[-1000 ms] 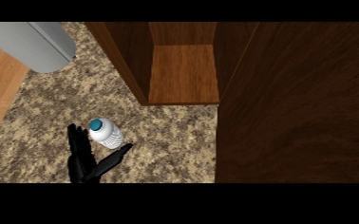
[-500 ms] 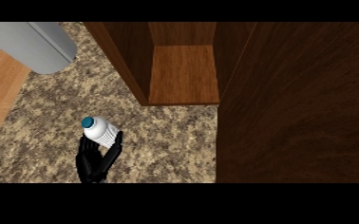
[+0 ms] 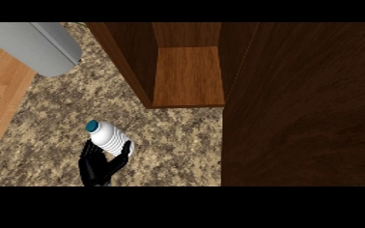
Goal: Pick up the bottled water, place it into the cabinet and close the cabinet
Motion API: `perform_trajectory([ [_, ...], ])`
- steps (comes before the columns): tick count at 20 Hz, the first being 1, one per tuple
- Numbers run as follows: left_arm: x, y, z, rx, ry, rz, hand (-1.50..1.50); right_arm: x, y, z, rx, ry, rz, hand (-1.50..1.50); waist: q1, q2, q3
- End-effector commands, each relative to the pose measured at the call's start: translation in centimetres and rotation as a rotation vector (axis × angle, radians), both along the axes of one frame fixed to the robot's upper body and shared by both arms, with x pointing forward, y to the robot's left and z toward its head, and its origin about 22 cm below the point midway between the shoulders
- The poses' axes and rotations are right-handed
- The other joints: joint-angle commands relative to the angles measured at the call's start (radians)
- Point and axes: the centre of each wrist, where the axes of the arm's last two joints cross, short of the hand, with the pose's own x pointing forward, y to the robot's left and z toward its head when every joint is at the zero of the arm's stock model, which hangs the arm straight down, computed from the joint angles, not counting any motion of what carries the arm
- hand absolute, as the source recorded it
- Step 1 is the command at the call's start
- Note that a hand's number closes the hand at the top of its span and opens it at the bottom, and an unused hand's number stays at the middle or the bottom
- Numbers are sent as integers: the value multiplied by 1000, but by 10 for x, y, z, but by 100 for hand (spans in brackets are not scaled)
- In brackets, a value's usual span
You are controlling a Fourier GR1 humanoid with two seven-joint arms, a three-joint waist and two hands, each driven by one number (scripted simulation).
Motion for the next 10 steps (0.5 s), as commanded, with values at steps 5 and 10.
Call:
perform_trajectory([
  [5, 5, -2, 0, -12, -21, -444, 150, -3, 2, 19, 35, -31, 6, -150, -17, 16, -27],
  [10, 14, 2, 10, -2, -74, -528, 150, -6, 5, 22, 14, -28, 8, -150, -3, 12, -26],
])
